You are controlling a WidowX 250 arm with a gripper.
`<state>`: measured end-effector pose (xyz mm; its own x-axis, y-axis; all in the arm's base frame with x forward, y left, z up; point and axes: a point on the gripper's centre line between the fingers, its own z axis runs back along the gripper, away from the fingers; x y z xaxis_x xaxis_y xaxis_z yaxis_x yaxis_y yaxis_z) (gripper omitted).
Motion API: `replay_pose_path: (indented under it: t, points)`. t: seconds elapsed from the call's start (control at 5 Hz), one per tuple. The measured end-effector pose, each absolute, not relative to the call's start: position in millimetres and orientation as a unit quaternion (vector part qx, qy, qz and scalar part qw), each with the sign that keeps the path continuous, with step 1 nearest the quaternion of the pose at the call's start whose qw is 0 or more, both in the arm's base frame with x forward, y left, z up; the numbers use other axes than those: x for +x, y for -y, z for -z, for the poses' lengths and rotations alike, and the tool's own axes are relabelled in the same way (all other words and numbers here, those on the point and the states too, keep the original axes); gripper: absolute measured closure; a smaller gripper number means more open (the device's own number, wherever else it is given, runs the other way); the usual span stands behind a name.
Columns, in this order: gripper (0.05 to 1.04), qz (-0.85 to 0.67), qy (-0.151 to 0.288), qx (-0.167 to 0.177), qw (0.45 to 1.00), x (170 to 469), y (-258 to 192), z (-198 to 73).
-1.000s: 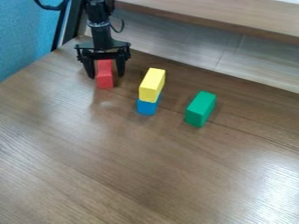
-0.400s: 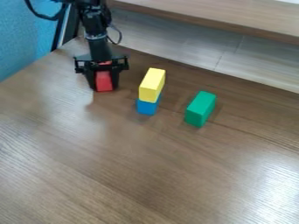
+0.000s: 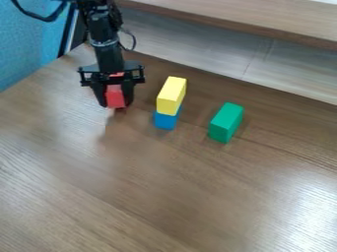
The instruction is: Move the red cube towards the right side
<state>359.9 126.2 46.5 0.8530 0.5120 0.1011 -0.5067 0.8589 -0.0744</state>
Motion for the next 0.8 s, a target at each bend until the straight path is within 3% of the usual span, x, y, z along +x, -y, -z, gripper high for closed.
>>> replay_pose_path:
  t: [0.2, 0.8]
  points:
    - [0.491, -0.245, 0.062, -0.039, 0.967, 342, -110, -54]
    - [0.491, -0.153, 0.011, -0.047, 0.987, 277, -66, -41]
